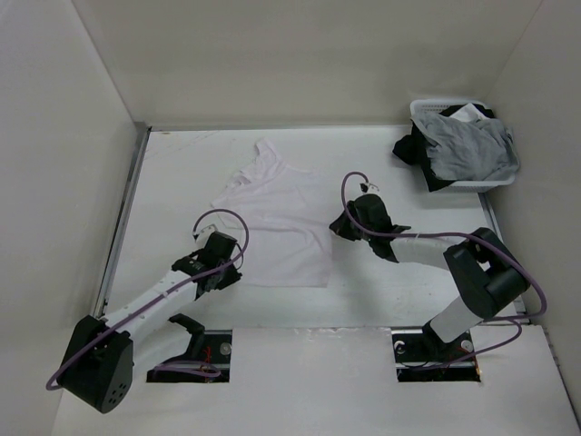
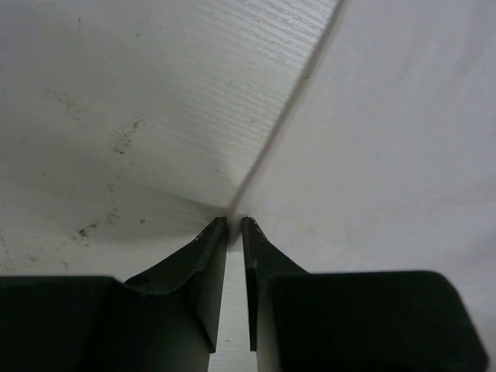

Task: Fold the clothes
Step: Flatten the tank top out, then fold the tank top

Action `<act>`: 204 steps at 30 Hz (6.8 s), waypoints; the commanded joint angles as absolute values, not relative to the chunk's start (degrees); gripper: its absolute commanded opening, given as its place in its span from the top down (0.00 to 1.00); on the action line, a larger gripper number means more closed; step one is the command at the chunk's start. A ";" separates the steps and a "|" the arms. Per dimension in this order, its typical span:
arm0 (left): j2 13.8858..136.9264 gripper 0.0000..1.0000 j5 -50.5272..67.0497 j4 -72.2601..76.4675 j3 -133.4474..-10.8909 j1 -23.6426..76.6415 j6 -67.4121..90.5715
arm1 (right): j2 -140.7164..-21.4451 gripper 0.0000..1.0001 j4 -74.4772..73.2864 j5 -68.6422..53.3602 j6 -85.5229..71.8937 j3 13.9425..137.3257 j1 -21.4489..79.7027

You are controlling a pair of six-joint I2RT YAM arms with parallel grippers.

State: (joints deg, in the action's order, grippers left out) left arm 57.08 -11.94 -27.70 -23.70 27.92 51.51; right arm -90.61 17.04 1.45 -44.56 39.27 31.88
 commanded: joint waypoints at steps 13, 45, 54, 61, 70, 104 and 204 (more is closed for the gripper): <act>38.42 1.00 -11.42 -29.44 -32.25 26.59 48.87 | -66.83 0.96 3.82 2.72 -42.37 36.38 35.01; 40.35 1.00 -3.34 -14.05 -32.96 6.55 48.08 | -73.26 0.97 -11.94 3.34 -34.18 55.13 44.24; 35.95 1.00 -4.66 -18.72 -33.31 6.37 47.11 | -58.01 0.96 -21.62 6.59 -36.13 52.56 48.47; 39.46 1.00 -5.45 -16.53 -30.33 6.02 46.49 | -79.67 0.96 -10.39 -1.48 -33.23 55.45 43.11; 42.28 1.00 -7.11 -14.50 -29.00 3.74 46.76 | -108.52 0.96 -7.37 -6.93 -33.31 82.92 36.87; 37.88 0.99 -7.03 -13.10 -25.75 8.57 46.67 | -88.86 0.68 20.04 3.25 -49.04 33.31 46.54; 11.43 0.98 -20.63 -45.96 -33.83 18.23 54.84 | -34.98 0.98 -22.06 13.62 -59.14 25.67 71.66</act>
